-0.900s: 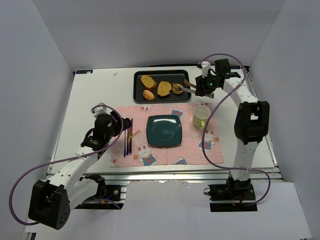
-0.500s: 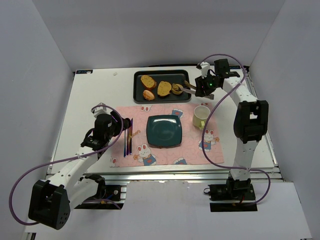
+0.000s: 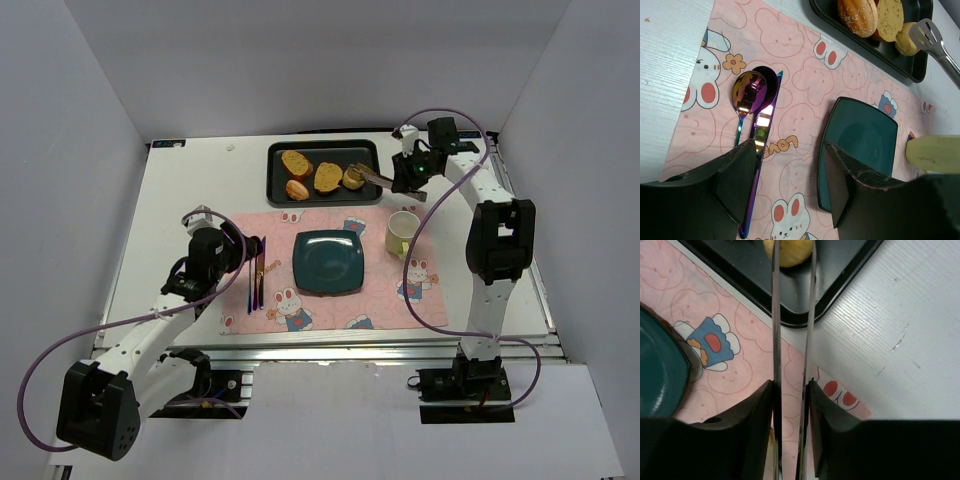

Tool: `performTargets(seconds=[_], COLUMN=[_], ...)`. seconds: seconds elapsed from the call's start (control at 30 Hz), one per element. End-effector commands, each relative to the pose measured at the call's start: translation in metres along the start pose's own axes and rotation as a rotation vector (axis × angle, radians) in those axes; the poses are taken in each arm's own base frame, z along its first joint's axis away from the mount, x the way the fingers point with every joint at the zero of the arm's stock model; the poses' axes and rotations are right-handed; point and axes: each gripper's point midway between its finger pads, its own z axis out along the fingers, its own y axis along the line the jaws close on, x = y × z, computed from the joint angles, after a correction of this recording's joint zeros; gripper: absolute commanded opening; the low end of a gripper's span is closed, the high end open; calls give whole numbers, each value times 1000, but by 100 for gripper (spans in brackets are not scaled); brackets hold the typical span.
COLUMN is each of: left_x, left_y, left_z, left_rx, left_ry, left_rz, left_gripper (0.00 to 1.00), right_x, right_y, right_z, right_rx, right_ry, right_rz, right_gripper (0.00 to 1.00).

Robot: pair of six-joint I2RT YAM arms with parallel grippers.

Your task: Place the bread

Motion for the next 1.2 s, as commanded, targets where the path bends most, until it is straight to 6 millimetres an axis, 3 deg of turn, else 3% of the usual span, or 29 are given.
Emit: performTargets(seconds=[0.0,0.13,0.37,0.47,0.57,0.73,0.8,0.87,1.0,1.17], left_x=[-12,-13,-17,-17,-17,-17,-17,-17,-17,-17], left_y=[-9,-10,-11,-10,-11,-13,-14,-14,-15,-16], left_z=[-5,-5,-8,-9,-9,-9,-8,-8,-9,-9], left_rx=[26,27,28,31,38,48,50,53,59,65], left_ry=[-37,-38,-50,-54,-58,-58,-58,-58,-61,-62], left_rz=[-8,-7,-5,-8,-14,-16,-16,-16,-21,-24], left_gripper=[66,66,66,66,66,66,66,66,66,66], right_x=[-27,-45,-87,-86,-61,16,31,53,69,73], right_y=[8,13,23,41,77,142,159,169,174,174], right_z=[-10,-24,-77,-94,-103,-91,-90,-87,-81,-78], right_rx=[-32,-31,23,-14,-128,-295,-307,-312,-290,-275], right_ry=[-65,-119,-260,-271,-241,-94,-71,-36,-7,11], right_rz=[-27,-38,-144,-186,-232,-350,-384,-389,-408,-416], right_gripper=[32,19,12,12,12,19,22,24,30,46])
